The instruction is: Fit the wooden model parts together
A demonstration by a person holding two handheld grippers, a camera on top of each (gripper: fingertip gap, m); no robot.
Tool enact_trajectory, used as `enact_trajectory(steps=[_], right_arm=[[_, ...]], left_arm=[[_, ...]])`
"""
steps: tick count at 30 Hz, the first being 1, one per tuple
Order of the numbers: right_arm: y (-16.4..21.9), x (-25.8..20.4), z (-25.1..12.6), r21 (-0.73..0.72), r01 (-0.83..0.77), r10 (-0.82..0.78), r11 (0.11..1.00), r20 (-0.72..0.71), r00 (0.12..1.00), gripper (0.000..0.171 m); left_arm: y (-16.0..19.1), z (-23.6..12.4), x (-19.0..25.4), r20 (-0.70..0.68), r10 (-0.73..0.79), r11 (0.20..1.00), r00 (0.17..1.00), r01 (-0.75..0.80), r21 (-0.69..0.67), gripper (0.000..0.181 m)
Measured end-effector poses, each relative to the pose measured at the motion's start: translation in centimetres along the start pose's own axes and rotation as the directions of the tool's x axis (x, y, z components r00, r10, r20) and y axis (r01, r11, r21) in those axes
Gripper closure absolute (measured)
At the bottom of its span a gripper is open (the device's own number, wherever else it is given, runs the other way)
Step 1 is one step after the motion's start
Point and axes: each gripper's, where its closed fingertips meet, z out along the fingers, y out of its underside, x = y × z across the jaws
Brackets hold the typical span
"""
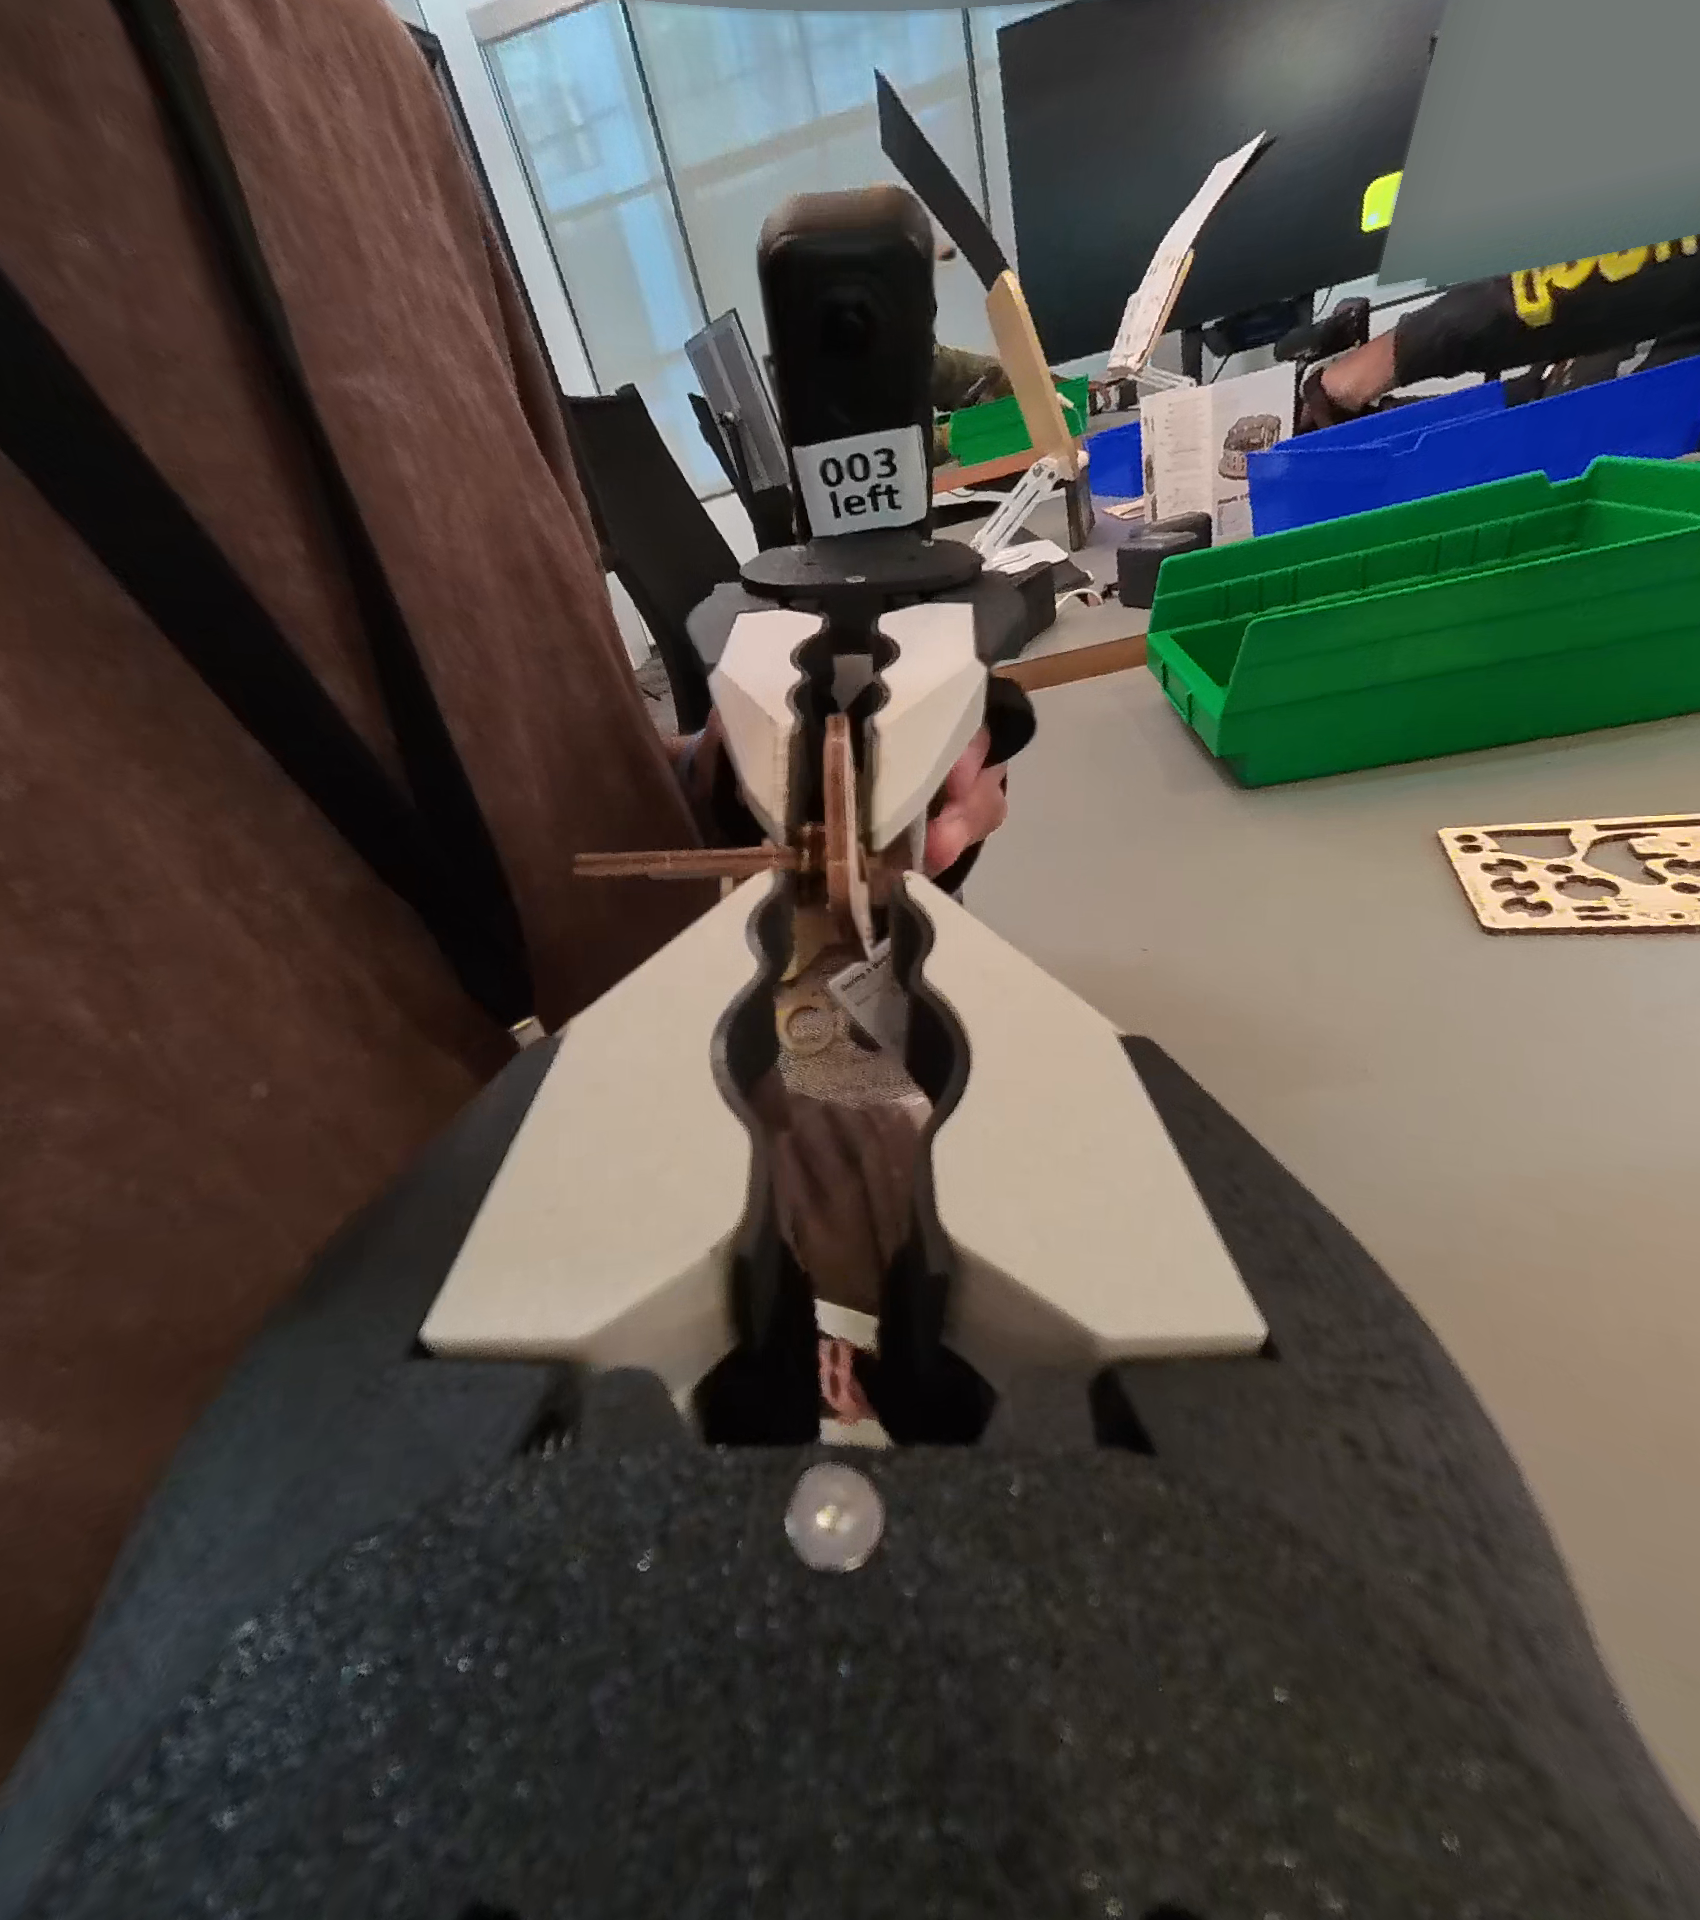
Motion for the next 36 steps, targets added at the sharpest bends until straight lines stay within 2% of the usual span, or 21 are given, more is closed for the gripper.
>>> enact_trajectory(steps=[5, 21, 26, 29, 36], right_arm=[[-0.4, -0.3, 0.0, 0.042, 0.008, -0.009, 0.999, 0.025, 1.0, 0.158], [-0.7, -1.0, 0.1, -0.001, 0.06, -0.06, 0.998, 0.04, 0.997, 0.16], [-1.1, -0.5, 0.0, 0.007, 0.11, -0.11, 0.994, -0.005, 0.994, 0.163], [-0.9, -0.3, -0.1, 0.004, 0.104, -0.104, 0.995, -0.011, 0.995, 0.162], [0.0, -0.1, 0.0, -0.084, 0.131, -0.135, 0.988, -0.039, 0.99, 0.161]], left_arm=[[-0.3, 0.2, 0.1, -0.005, -0.006, 1.0, 1.0, 0.006, 0.03, 0.171], [-0.9, 0.2, 0.8, -0.059, -0.03, 0.996, 0.998, 0.035, 0.08, 0.171], [-1.2, 0.0, 0.4, -0.062, -0.064, 0.992, 0.996, 0.07, 0.103, 0.169], [-0.8, -0.2, 0.1, -0.071, -0.096, 0.992, 0.993, 0.101, 0.074, 0.161], [0.4, 0.1, 0.0, -0.05, -0.088, 0.996, 0.995, 0.088, -0.004, 0.165]])
